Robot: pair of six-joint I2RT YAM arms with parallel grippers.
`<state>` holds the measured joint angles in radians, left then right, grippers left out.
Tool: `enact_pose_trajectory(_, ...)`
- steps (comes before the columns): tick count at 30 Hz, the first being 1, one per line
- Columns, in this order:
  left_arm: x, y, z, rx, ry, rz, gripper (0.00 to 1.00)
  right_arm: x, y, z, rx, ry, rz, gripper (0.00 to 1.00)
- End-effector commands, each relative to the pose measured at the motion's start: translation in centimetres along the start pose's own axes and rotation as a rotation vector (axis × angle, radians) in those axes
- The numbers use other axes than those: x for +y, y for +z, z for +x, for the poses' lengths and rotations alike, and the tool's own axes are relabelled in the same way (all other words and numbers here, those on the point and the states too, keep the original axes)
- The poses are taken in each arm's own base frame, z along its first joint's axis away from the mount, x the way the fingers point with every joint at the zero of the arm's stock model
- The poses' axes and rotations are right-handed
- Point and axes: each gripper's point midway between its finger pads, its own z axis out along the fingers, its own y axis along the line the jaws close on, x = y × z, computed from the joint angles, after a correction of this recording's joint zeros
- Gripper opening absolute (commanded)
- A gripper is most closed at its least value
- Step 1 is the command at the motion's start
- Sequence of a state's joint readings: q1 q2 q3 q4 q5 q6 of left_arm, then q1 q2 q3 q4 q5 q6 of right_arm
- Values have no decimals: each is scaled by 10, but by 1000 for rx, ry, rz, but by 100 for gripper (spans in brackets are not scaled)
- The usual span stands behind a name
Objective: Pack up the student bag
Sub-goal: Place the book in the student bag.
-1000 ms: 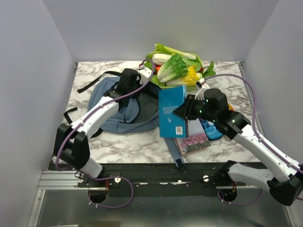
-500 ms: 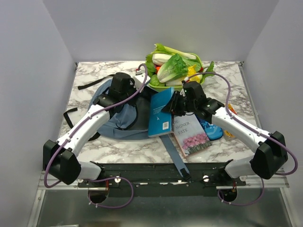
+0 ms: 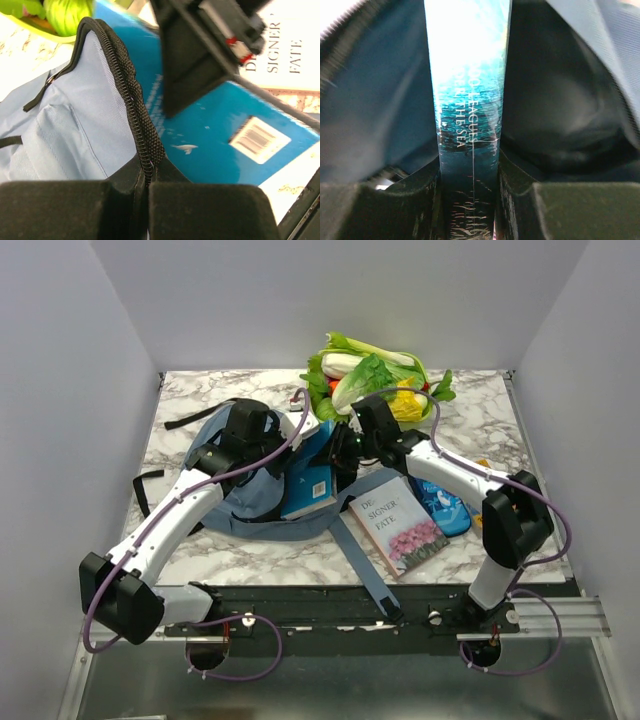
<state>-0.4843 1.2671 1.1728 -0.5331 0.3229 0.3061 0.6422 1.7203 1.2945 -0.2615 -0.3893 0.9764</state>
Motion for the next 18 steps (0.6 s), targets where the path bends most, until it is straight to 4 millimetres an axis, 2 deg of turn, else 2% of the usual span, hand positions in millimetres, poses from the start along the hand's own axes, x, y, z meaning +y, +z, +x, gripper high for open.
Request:
enact_pose_trajectory(1,-29,-12,-13,-77,61,147,0,92,-18,-30,-55,-32,-279,1)
enact_pose_trajectory(3,-30,-12,-13,-76,63,155,0,98,-18,-39,-98,-18,-299,1)
enact_pose_trajectory(5,-31,-14,-15,-81,65,159,0,93,-11,-41,-110,19,-290,1)
enact_pose_trajectory(6,-30,-14,-15,-82,61,156,0,99,-9,-43,-139,11,-310,1)
enact_pose_trajectory(8,-27,-18,-21,-97,43,156,0,96,4,-42,-146,16,-292,1)
enact_pose_trajectory(11,-27,-22,-31,-126,0,176,0,94,30,-31,-139,15,-275,1)
enact_pose_trajectory(15,-8,-30,-39,-172,-84,178,0,104,59,-16,-175,-16,-322,1)
enact_pose_trajectory(18,1,-33,-39,-191,-110,190,0,113,74,-14,-195,-57,-336,1)
